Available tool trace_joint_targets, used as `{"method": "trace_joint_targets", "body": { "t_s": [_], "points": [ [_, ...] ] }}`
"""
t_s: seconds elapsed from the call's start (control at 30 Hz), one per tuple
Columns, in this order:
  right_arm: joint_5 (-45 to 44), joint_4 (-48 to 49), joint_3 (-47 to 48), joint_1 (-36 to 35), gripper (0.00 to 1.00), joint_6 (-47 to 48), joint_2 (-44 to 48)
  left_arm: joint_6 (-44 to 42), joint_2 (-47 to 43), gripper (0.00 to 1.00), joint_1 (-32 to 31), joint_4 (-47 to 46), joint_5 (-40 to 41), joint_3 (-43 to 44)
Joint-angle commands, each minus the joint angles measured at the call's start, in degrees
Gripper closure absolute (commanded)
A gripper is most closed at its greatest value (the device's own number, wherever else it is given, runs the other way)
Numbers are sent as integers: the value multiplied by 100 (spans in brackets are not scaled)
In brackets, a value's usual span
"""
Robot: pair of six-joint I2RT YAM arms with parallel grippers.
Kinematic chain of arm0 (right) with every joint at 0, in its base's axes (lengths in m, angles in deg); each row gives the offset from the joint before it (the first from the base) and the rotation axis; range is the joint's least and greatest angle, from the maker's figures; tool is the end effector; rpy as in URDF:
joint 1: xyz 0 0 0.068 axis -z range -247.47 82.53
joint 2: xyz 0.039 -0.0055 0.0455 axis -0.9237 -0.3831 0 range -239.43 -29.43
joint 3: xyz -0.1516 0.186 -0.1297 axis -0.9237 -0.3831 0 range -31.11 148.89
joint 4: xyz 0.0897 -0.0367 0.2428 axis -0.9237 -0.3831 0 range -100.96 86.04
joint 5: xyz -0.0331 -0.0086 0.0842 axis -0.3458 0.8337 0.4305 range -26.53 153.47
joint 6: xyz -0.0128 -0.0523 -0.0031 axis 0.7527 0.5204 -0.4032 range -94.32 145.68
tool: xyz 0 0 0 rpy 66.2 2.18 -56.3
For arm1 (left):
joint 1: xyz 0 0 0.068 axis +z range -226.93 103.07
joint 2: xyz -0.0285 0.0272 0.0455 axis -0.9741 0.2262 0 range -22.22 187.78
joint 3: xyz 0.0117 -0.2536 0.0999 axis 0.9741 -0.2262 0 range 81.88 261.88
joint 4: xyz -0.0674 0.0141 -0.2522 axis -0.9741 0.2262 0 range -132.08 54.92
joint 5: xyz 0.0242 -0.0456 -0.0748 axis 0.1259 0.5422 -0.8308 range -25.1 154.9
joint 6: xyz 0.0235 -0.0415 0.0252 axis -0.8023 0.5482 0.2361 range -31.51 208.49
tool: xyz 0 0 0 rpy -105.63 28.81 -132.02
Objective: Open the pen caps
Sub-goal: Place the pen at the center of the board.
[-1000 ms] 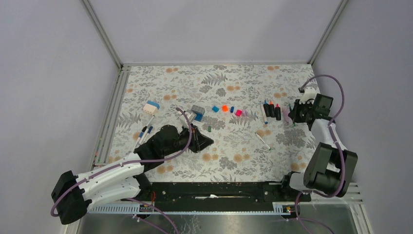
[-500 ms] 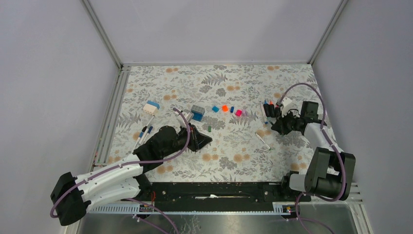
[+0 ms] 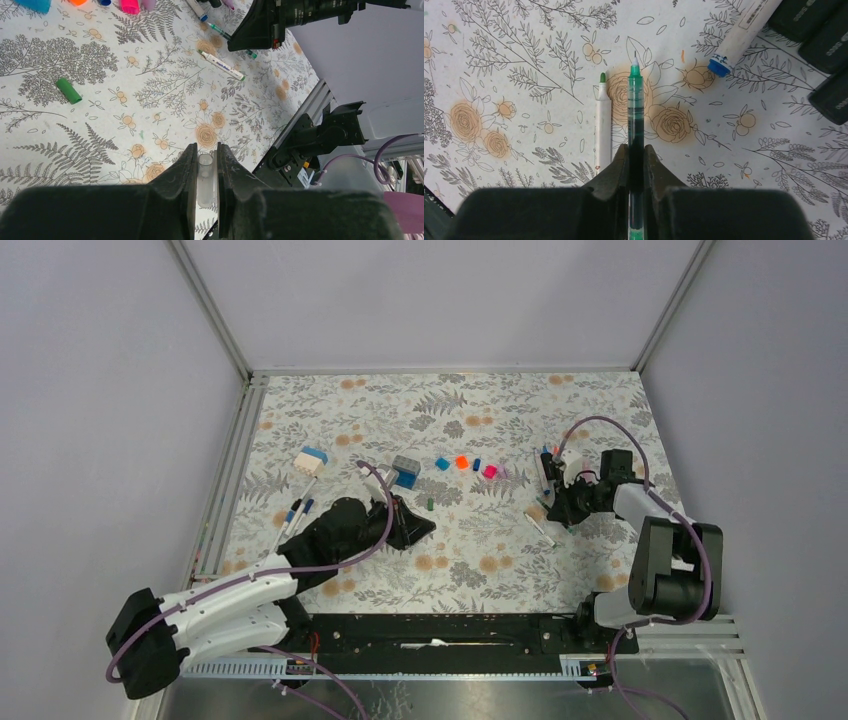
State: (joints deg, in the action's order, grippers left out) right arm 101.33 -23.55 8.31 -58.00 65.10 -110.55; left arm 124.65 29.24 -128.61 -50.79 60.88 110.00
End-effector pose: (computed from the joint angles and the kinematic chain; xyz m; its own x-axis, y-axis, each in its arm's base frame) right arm 0.2513 -0.0197 0.1666 -0.5662 -0.4137 -0.7129 -0.6736 0.7307 0.1109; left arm 0.1285 -0.1665 0.2504 -0.6131 -0.1736 -0.7707 0.5734 0.5734 -0.5852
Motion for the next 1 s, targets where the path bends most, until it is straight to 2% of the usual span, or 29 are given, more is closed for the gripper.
{"method": "trace_joint_targets", "body": {
  "t_s": [0.0,0.1,0.47,0.63,0.77,0.97],
  "points": [
    [-350,-301,412,-150,89,-246,-349,179,34,100,26,-348,102,158],
    [-516,-375,514,-187,86,-353,-528,222,50,100,34,-333,133,180],
    [-534,-691,689,-293,59,-514,-541,371,251,100,26,-302,58,338],
    [-630,-833,778,-282,56,-604,-22,372,437,100,26,-45,14,599],
    [-456,-980,756,-235,45,-616,653,277,740,100,27,439,91,1032],
    [691,-1070,494,236,35,-737,1700,184,1704,100,22,1547,528,2006]
  ]
}}
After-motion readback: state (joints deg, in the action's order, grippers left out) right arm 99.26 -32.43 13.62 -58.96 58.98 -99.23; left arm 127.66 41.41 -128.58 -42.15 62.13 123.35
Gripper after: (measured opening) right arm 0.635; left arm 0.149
